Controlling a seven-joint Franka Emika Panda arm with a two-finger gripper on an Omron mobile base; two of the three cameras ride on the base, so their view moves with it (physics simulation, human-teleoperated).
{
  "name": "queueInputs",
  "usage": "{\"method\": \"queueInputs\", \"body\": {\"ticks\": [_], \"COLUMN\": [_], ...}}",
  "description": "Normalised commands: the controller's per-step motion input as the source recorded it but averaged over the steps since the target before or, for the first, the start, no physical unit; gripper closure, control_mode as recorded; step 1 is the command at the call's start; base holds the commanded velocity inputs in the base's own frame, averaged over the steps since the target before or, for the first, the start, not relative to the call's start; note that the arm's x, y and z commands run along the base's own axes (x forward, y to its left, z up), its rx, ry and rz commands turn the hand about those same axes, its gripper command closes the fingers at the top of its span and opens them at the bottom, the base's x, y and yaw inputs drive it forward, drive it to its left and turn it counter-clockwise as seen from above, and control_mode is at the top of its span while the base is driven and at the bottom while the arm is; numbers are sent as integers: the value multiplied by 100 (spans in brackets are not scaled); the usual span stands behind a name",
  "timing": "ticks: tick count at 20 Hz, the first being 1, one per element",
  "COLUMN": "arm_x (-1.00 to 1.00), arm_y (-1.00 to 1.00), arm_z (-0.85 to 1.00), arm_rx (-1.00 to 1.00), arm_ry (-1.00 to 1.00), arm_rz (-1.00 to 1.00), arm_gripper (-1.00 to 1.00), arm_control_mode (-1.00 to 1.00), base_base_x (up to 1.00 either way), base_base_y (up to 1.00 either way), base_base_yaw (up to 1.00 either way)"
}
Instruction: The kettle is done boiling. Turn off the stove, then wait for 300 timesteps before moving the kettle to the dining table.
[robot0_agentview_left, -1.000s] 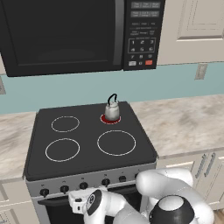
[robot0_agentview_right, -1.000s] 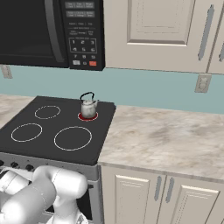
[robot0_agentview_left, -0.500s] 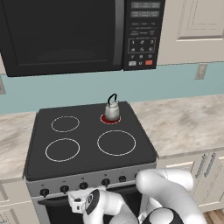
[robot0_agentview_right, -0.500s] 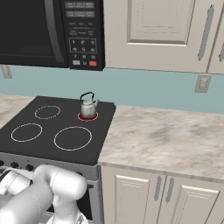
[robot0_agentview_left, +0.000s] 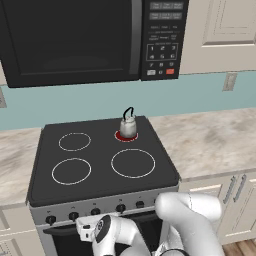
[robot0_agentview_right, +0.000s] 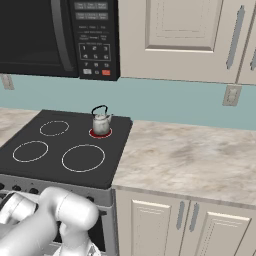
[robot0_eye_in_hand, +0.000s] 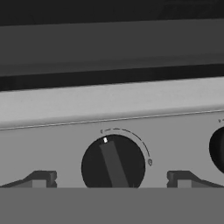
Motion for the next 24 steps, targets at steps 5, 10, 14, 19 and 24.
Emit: {"method": "queueInputs", "body": {"ticks": [5, 10, 14, 19, 24], "arm_x": [18, 17, 20, 14, 6], "arm_y": [11, 10, 11, 3, 8], "arm_z": [-14, -14, -15, -11, -1], "arm_rx": [-1, -1, 0, 0, 0], "arm_ry": [0, 0, 0, 0, 0], "arm_rz": [0, 0, 0, 0, 0], "arm_gripper": [-100, -100, 100, 100, 100], "arm_control_mode": [-100, -100, -100, -100, -100], "base_base_x": [0, 0, 0, 0, 0], "base_base_y": [0, 0, 0, 0, 0], "base_base_yaw": [0, 0, 0, 0, 0]}}
